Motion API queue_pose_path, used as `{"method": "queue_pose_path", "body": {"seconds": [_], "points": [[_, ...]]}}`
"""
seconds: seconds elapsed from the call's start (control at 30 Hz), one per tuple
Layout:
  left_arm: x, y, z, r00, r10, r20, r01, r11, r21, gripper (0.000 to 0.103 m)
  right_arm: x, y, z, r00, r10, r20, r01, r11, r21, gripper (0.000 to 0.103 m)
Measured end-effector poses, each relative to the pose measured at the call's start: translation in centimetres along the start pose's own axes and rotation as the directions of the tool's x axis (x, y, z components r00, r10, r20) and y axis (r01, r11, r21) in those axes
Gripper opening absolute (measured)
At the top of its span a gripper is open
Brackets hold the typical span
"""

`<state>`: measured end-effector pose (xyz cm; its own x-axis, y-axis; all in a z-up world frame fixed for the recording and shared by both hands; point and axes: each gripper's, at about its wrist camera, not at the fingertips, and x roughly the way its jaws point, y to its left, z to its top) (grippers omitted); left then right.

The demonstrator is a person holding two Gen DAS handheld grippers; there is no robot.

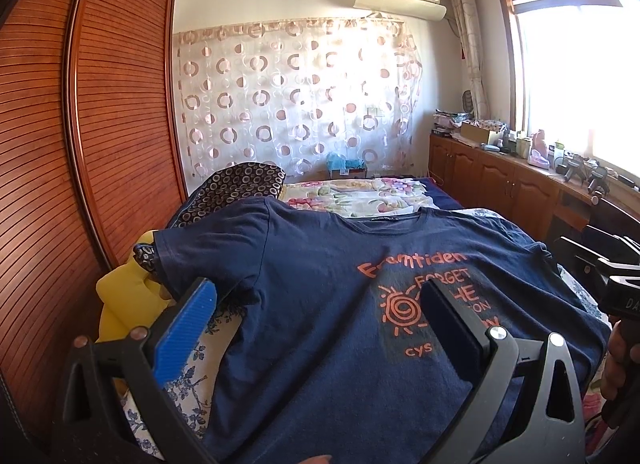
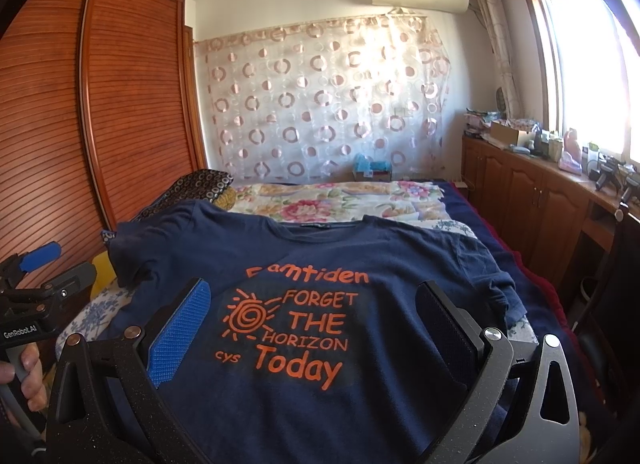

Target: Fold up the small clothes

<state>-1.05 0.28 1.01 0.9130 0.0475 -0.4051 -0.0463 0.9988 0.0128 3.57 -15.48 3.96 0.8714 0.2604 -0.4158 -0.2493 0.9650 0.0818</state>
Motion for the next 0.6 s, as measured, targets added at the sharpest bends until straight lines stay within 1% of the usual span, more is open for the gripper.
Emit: {"method": "queue_pose_path", "body": {"seconds": [0.6], "points": [[-0.11, -0.01, 0.08, 1.000, 0.000, 0.002, 0.000, 1.000, 0.002, 0.103, -0.06, 0.02, 0.09, 1.000, 0.001, -0.001, -0.001, 1.000, 0.000, 0.103]]}}
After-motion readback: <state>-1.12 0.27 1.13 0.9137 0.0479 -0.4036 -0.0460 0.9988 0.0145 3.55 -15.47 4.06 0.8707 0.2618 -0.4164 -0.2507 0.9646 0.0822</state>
